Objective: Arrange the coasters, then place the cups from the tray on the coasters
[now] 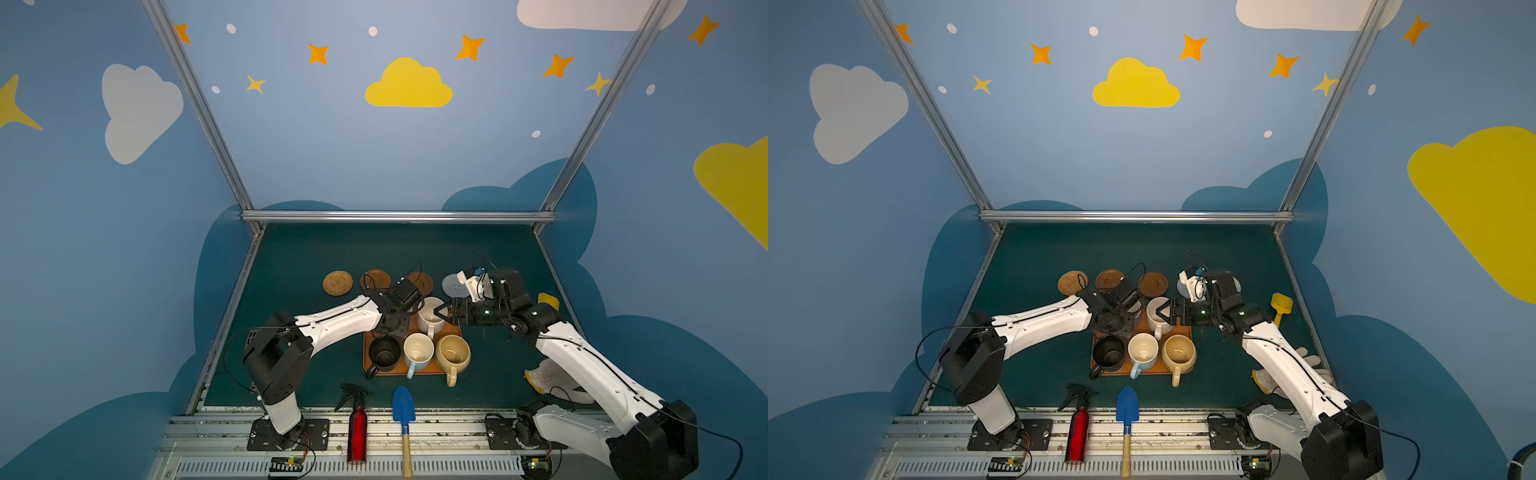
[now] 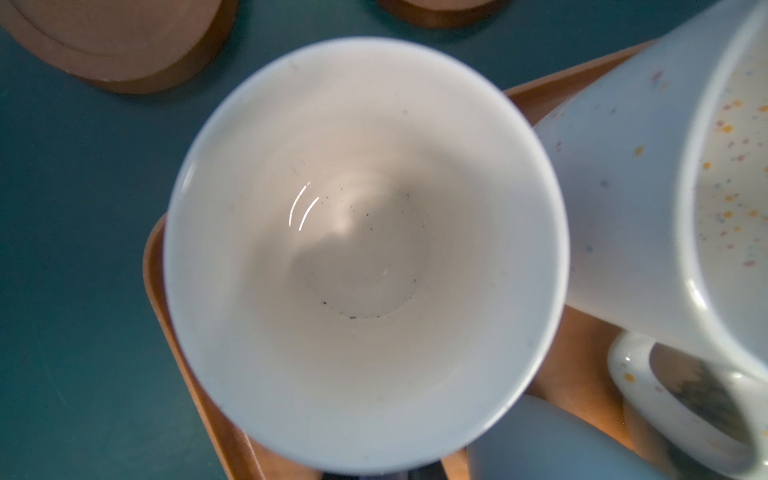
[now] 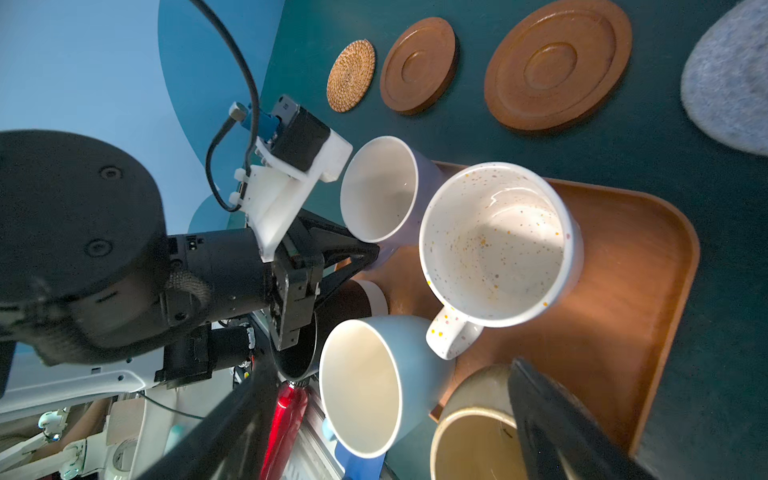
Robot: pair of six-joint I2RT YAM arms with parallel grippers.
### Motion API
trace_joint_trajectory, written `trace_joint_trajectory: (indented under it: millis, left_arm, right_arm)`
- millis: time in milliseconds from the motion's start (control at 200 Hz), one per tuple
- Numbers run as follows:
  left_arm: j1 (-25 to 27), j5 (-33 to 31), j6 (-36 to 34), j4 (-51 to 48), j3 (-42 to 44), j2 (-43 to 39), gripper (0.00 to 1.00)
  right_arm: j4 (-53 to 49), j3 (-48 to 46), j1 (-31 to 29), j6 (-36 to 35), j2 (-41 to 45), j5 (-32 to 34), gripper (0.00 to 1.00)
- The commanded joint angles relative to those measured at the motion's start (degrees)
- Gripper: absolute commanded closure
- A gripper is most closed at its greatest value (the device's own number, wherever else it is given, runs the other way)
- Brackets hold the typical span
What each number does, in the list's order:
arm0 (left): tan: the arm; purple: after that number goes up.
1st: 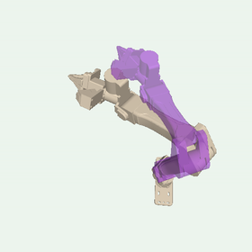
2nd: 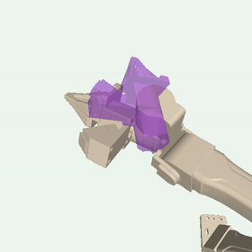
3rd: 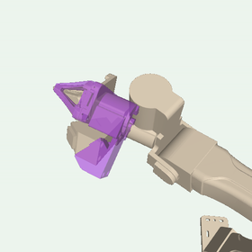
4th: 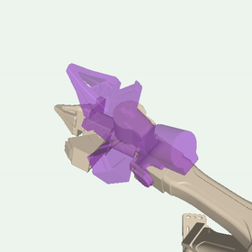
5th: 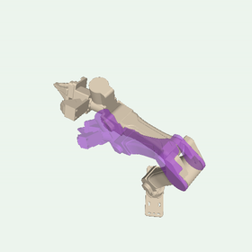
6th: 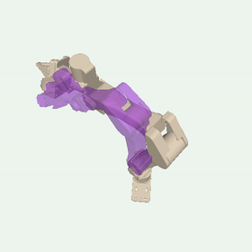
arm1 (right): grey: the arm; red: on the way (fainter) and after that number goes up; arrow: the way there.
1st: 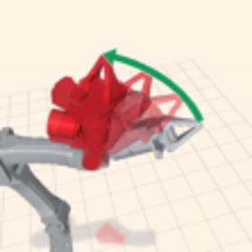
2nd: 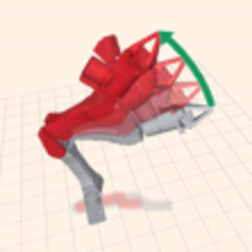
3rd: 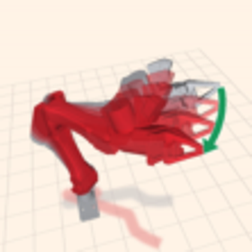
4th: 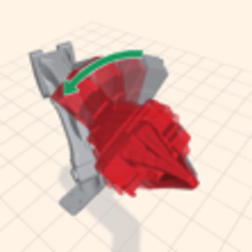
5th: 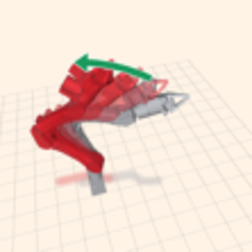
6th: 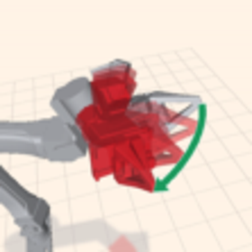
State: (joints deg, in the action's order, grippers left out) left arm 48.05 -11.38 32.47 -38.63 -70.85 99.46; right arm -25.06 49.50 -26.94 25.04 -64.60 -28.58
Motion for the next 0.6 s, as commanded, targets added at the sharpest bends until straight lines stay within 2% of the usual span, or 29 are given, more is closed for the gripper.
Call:
trace_joint_trajectory:
  millis: [0, 200, 596]
  left_arm:
    - [0.1, -1.0, -1.1, -3.0, -1.4, -1.4, 0.91]
    - [0.1, -0.4, -1.5, -2.7, -1.1, 0.2, 0.96]
    - [-0.6, -1.8, -2.6, -5.2, -4.1, -2.5, 0.96]
  right_arm:
    - [1.0, 0.7, -0.7, -0.6, -0.6, 0.6, 0.13]
    - [0.9, 1.0, -1.1, -0.7, -0.9, 1.6, 0.13]
    - [1.7, 1.0, -1.5, -0.5, -0.5, 2.7, 0.14]
